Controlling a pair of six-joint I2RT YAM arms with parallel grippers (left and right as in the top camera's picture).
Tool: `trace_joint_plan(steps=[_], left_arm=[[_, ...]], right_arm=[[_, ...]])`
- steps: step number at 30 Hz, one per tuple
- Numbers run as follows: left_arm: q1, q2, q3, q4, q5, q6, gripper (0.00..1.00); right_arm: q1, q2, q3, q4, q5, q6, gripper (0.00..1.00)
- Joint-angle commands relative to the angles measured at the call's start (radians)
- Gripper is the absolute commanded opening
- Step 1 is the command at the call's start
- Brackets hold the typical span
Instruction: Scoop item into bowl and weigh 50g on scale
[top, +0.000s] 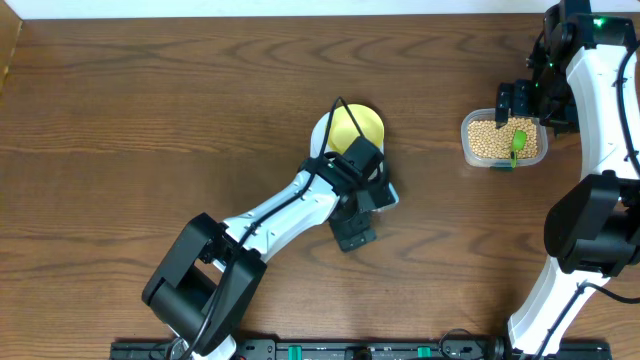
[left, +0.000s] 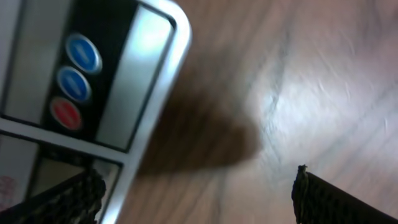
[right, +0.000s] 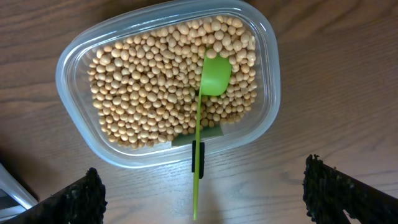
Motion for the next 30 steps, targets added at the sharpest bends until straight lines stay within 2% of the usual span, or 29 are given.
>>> trace_joint_plan(steps=[1, 5, 8, 21, 30], left_arm=[[0.022, 0.008, -0.006, -0.022, 0.026, 0.142, 0.98], [0.023, 0.008, -0.006, -0.009, 0.027, 0.294, 0.98], [0.026, 0.008, -0.006, 0.012, 0.027, 0.355, 0.99], [0.026, 0.068, -0.006, 0.085, 0.046, 0.389, 0.99], [0.026, 0.071, -0.006, 0.040, 0.047, 0.374, 1.00]], right_arm=[[-0.001, 0.013, 0.014, -0.001, 0.005, -0.002, 0.99], [-0.001, 0.013, 0.014, -0.001, 0.005, -0.002, 0.99], [-0.001, 0.013, 0.014, -0.001, 0.005, -0.002, 0.99], [-0.001, 0.013, 0.014, -0.001, 0.005, -0.002, 0.99], [-0.001, 0.013, 0.014, -0.001, 0.005, -0.002, 0.99]])
